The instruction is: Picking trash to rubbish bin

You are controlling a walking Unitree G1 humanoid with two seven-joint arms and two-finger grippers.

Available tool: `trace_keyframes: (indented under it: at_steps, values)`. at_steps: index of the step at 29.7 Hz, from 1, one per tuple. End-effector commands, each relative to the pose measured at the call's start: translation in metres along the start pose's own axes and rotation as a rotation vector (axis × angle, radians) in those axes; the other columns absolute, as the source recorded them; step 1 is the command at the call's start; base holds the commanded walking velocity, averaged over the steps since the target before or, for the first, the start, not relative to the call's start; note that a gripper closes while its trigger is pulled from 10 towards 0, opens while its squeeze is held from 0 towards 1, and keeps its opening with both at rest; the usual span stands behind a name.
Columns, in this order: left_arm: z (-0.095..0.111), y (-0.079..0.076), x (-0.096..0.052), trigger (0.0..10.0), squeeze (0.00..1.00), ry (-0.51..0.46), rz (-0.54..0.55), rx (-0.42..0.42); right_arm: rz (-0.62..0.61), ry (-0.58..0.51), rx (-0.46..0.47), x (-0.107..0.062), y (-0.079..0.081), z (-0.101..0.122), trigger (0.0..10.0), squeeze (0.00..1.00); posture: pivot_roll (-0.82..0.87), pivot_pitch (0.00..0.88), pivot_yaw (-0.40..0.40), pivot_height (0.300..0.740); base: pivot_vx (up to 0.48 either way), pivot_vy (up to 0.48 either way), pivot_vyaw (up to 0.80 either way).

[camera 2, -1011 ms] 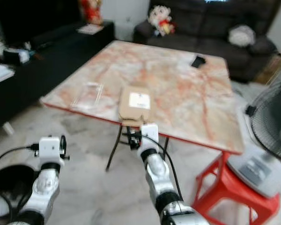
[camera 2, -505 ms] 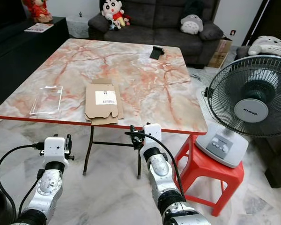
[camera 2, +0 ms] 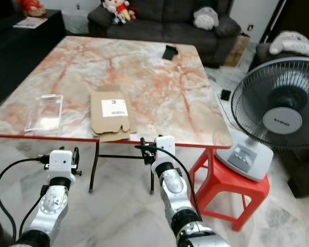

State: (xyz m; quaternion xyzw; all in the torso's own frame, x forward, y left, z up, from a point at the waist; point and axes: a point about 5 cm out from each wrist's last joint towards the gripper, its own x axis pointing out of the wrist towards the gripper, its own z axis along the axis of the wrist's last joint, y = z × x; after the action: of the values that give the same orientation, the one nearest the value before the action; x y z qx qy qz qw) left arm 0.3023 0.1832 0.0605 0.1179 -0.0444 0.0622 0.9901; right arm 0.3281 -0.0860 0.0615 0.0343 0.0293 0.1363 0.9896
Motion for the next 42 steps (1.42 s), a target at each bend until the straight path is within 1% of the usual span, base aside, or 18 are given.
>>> trace_keyframes:
  at_steps: [1, 14, 16, 22, 26, 31, 34, 35, 36, 37, 40, 42]
  values:
    - [0.001, 0.003, 0.001, 10.0, 0.00, 0.000, -0.002, 0.012, 0.006, -0.007, 0.012, 0.002, 0.005, 0.002, 10.0, 0.00, -0.01, 0.000, -0.057, 0.740, 0.000, 0.000, -0.80]
    - [0.003, 0.001, 0.001, 10.0, 0.00, -0.015, -0.018, 0.020, 0.006, -0.011, 0.016, 0.003, 0.005, 0.003, 10.0, 0.00, -0.01, 0.000, -0.056, 0.740, 0.000, 0.000, -0.80]
    - [0.004, 0.000, 0.001, 10.0, 0.00, -0.020, -0.025, 0.025, 0.005, -0.021, 0.029, 0.003, 0.006, 0.004, 10.0, 0.00, -0.01, 0.000, -0.054, 0.740, 0.000, 0.000, 0.00]
    - [0.007, -0.002, 0.002, 10.0, 0.00, -0.038, -0.047, 0.056, 0.011, -0.021, 0.030, 0.003, 0.006, 0.004, 10.0, 0.00, -0.01, 0.000, -0.054, 0.740, 0.000, 0.000, 0.00]
    - [0.013, -0.005, 0.004, 10.0, 0.00, -0.071, -0.073, 0.099, 0.018, -0.015, 0.030, 0.002, 0.008, 0.002, 10.0, 0.00, -0.01, 0.002, -0.053, 0.740, 0.000, 0.000, 0.00]
    - [0.015, -0.007, 0.005, 10.0, 0.00, -0.080, -0.092, 0.135, 0.020, -0.014, 0.032, 0.002, 0.008, 0.002, 10.0, 0.00, -0.01, 0.003, -0.051, 0.740, 0.000, 0.000, 0.00]
    - [0.015, -0.009, 0.005, 10.0, 0.00, -0.081, -0.106, 0.171, 0.022, -0.013, 0.033, 0.002, 0.009, 0.002, 10.0, 0.00, -0.01, 0.001, -0.050, 0.740, 0.000, 0.000, 0.00]
    - [0.014, -0.011, 0.005, 10.0, 0.00, -0.081, -0.124, 0.197, 0.023, -0.012, 0.033, 0.002, 0.009, 0.002, 10.0, 0.00, -0.01, 0.000, -0.049, 0.740, 0.000, 0.000, 0.00]
    - [0.014, -0.013, 0.004, 10.0, 0.05, -0.081, -0.143, 0.215, 0.024, -0.011, 0.033, 0.002, 0.009, 0.002, 10.0, 0.00, -0.01, 0.000, -0.049, 0.740, 0.000, 0.000, 0.00]
    - [0.012, -0.015, 0.003, 10.0, 1.00, -0.082, -0.172, 0.242, 0.025, -0.011, 0.033, 0.002, 0.009, 0.002, 10.0, 0.00, -0.01, 0.000, -0.049, 0.740, 0.000, 0.000, 0.00]
    - [0.009, -0.021, -0.001, 10.0, 1.00, -0.082, -0.237, 0.315, 0.026, -0.010, 0.034, 0.002, 0.009, 0.001, 10.0, 0.00, -0.01, 0.000, -0.047, 0.740, 0.000, 0.000, 0.00]
    - [0.007, -0.023, -0.002, 10.0, 1.00, -0.078, -0.256, 0.347, 0.027, -0.009, 0.034, 0.002, 0.009, 0.001, 10.0, 0.00, -0.01, 0.000, -0.047, 0.740, 0.000, 0.000, 0.00]
